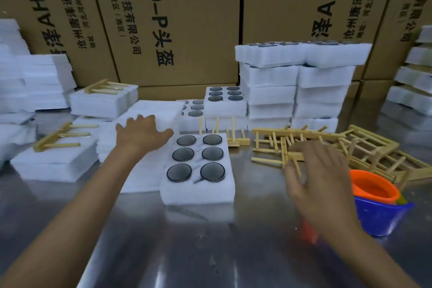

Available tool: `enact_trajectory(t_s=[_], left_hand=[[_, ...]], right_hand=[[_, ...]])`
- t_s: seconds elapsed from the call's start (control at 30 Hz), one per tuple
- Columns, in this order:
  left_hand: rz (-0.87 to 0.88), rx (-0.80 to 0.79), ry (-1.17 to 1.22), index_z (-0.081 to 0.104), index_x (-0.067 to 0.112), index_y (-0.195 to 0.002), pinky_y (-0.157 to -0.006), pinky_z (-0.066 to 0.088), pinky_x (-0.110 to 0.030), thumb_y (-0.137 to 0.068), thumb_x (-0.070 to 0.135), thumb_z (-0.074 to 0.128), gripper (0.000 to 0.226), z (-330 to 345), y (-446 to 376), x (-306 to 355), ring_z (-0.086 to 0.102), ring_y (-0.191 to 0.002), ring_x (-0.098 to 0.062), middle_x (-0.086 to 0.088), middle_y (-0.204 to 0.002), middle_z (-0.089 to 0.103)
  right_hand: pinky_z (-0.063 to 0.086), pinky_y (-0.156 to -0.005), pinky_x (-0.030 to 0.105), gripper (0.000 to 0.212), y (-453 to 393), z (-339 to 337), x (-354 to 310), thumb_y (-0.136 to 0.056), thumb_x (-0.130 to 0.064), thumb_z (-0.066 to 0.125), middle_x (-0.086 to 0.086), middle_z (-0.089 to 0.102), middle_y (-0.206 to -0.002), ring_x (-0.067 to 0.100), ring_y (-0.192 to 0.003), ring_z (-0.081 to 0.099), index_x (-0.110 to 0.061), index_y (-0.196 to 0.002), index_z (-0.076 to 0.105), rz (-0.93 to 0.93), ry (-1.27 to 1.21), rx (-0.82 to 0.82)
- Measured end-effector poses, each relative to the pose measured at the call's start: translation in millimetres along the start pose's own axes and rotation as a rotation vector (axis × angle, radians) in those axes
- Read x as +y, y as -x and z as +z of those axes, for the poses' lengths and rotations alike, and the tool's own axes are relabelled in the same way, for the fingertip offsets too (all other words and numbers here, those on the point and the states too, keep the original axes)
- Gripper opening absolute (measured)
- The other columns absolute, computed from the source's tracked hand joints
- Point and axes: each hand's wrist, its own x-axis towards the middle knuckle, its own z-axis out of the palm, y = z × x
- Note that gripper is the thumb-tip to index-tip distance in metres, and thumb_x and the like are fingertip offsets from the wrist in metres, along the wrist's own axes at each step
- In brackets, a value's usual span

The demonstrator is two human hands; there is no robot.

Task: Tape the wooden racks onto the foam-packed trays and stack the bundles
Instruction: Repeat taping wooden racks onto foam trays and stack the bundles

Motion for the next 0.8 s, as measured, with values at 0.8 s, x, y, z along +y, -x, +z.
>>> enact_trajectory(t_s=[0.8], left_hand=[[0.603,-0.019,0.116,0.051,0.018,-0.076,-0.084,0.037,-0.034,-0.095,0.064,0.028,0.055,49,143,112,0.046,-0.099,-0.023,-0.004,-0.088,0.058]], right_hand=[[0.037,-0.081,0.012,0.066,61,31,-35,-0.075,-0.04,0.06,-0.023,0.036,-0.137,0.004,-0.116,0.05,-0.042,-0.136,0.037,-0.052,-0.315,-0.484]])
